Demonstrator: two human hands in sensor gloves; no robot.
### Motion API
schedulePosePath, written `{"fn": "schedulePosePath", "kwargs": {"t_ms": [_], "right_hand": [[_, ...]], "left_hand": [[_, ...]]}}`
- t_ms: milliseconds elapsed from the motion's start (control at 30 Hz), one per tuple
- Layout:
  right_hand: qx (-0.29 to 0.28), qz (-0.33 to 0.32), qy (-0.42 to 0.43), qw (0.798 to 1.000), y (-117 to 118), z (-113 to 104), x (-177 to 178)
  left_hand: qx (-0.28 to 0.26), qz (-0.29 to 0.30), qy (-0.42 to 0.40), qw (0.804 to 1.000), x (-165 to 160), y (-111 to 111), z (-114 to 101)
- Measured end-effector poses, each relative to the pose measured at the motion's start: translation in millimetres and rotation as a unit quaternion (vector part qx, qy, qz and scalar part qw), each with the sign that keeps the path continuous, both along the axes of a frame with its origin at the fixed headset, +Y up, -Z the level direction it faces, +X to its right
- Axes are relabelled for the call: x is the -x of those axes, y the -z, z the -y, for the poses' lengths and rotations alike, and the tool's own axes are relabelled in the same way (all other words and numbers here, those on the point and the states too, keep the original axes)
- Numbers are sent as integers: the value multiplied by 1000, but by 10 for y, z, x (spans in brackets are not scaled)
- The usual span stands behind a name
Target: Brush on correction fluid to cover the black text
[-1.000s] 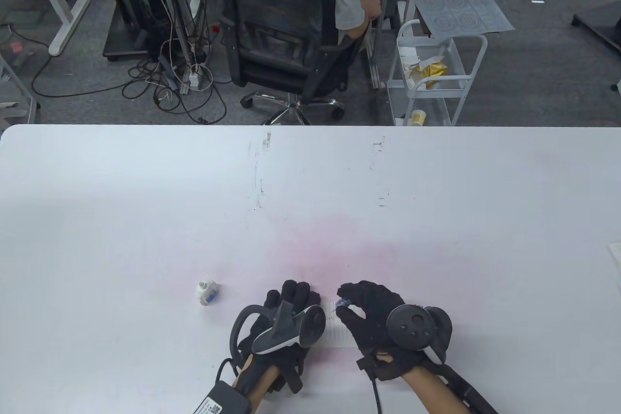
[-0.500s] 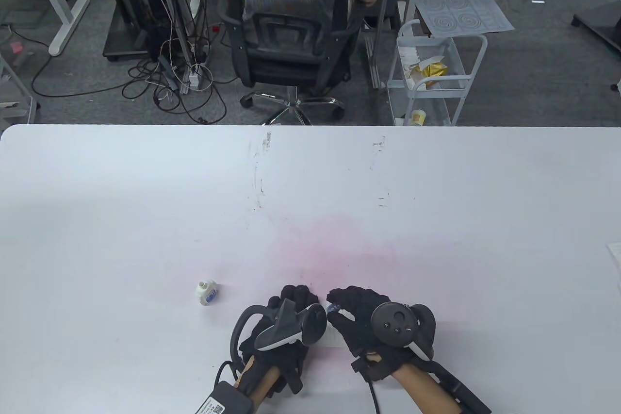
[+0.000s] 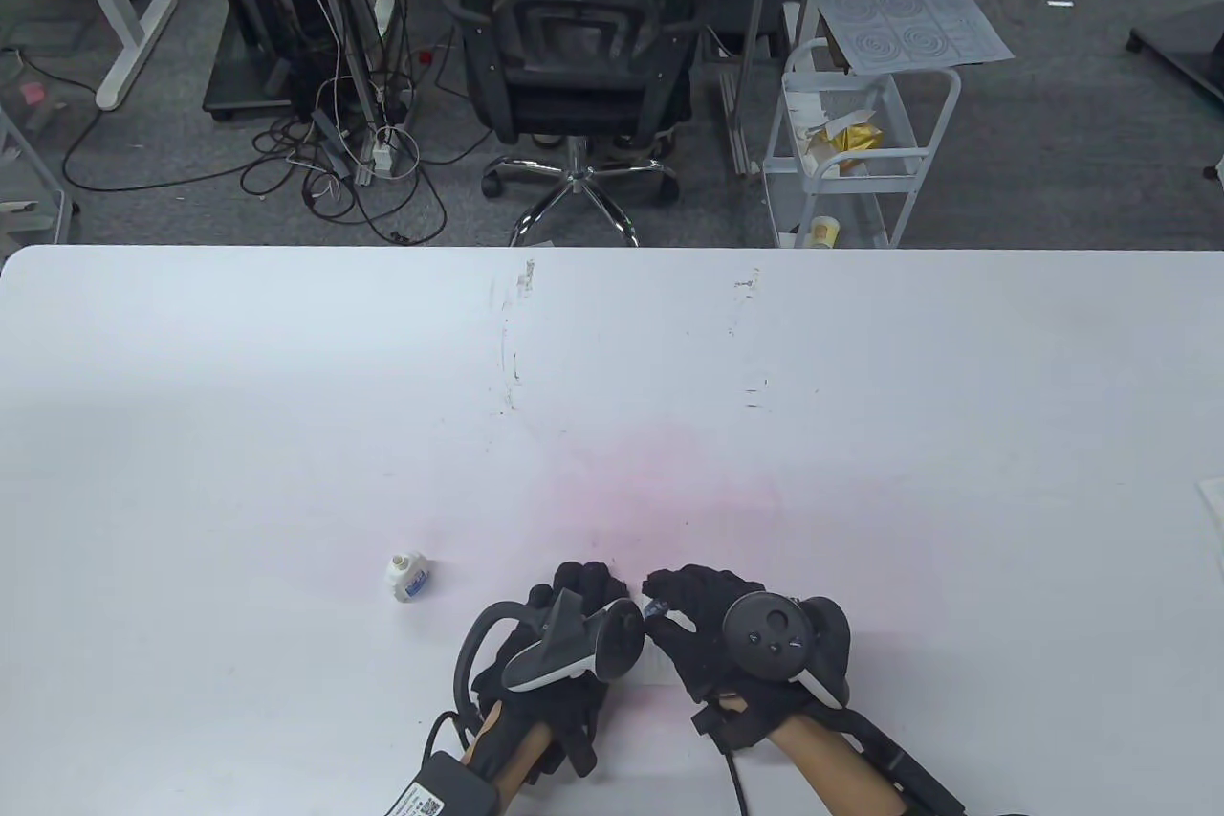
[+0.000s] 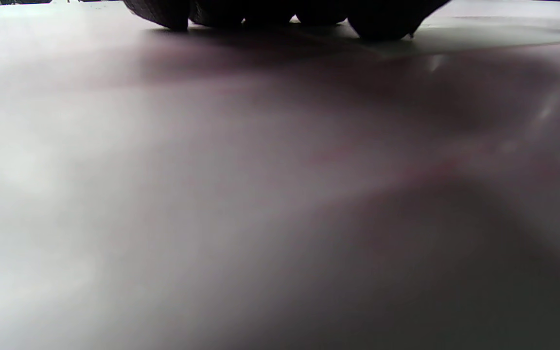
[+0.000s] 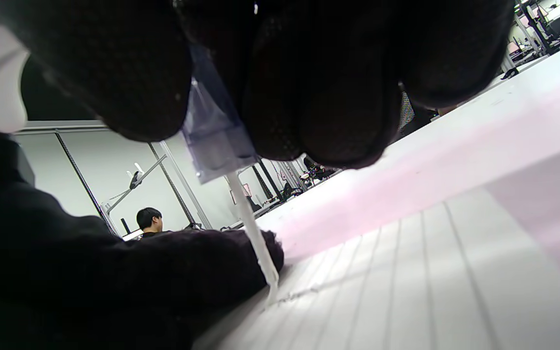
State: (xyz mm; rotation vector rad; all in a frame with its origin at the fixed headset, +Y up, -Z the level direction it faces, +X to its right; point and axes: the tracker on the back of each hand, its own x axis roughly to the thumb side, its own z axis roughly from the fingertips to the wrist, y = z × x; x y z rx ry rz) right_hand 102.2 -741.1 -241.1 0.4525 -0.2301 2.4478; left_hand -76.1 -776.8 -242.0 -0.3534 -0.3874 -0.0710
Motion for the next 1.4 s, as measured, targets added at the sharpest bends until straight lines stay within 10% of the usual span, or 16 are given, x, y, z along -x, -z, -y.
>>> {"fn": "schedulePosePath", "kwargs": {"t_ms": [1400], "right_hand": [[-7, 1, -26, 1000, -10, -25, -22]], "left_hand": [[1, -1, 1, 1000, -2, -2, -1]]}}
